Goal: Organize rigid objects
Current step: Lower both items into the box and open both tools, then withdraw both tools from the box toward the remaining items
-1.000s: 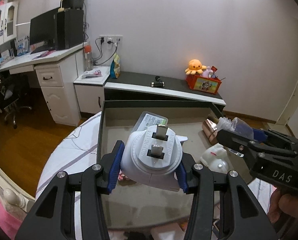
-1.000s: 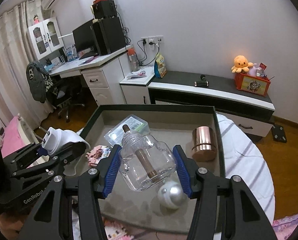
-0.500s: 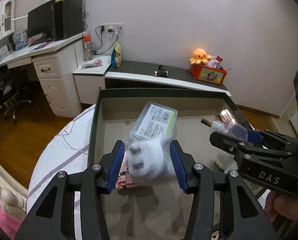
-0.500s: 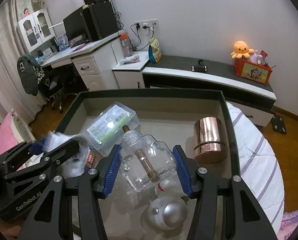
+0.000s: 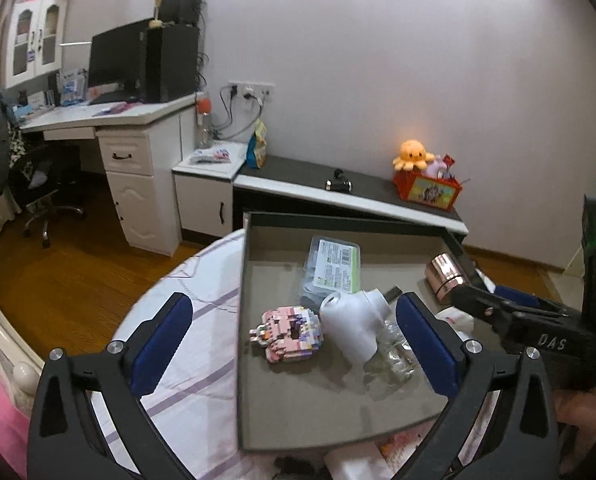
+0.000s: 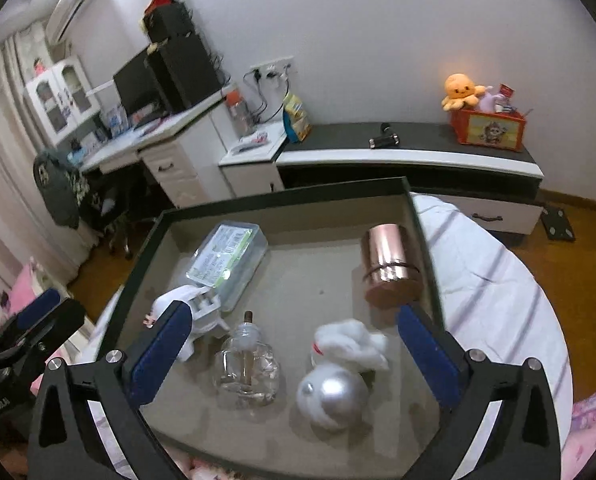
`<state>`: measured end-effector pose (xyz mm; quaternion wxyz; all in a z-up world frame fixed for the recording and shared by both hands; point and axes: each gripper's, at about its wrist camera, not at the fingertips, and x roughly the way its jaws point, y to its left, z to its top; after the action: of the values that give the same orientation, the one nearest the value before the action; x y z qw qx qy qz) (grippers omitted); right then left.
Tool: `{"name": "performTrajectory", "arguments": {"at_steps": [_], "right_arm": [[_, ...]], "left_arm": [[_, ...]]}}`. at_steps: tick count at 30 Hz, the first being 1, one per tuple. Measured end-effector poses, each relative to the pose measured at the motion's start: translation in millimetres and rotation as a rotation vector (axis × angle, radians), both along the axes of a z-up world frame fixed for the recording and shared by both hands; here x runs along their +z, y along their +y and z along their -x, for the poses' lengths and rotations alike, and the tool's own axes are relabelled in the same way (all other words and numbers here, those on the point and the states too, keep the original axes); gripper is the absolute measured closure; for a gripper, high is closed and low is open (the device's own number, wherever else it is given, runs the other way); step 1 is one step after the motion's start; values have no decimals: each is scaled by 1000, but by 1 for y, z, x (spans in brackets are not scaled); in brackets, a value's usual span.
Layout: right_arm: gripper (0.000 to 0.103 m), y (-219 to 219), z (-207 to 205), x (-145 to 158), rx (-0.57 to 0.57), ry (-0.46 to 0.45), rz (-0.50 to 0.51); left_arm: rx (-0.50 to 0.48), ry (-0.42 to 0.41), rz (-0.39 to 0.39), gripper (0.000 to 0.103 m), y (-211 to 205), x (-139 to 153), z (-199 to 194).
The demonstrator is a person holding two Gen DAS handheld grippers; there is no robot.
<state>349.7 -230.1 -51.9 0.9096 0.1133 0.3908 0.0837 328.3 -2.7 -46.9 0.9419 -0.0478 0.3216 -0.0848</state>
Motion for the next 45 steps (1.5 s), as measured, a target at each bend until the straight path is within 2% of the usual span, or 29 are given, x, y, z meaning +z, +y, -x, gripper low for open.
{"name": "performTrajectory", "arguments": {"at_steps": [4,11,23,33,45], "right_arm": [[0,-4,30,15,-39,-38,1],[0,2,88,42,-75,-140,35],[0,7,162,65,-125,-233,121],[0,19,195,74,-120,-273,183],[0,25,211,80,-129,-293,198]], "left_arm": [[16,-31,3,0,5,12,25],[4,-70,-41,0,0,27,69],[10,-126,-58,0,-1,42,134],[14,-117,-65,0,-4,40,163],[19,-132,-67,0,-4,43,179]]}}
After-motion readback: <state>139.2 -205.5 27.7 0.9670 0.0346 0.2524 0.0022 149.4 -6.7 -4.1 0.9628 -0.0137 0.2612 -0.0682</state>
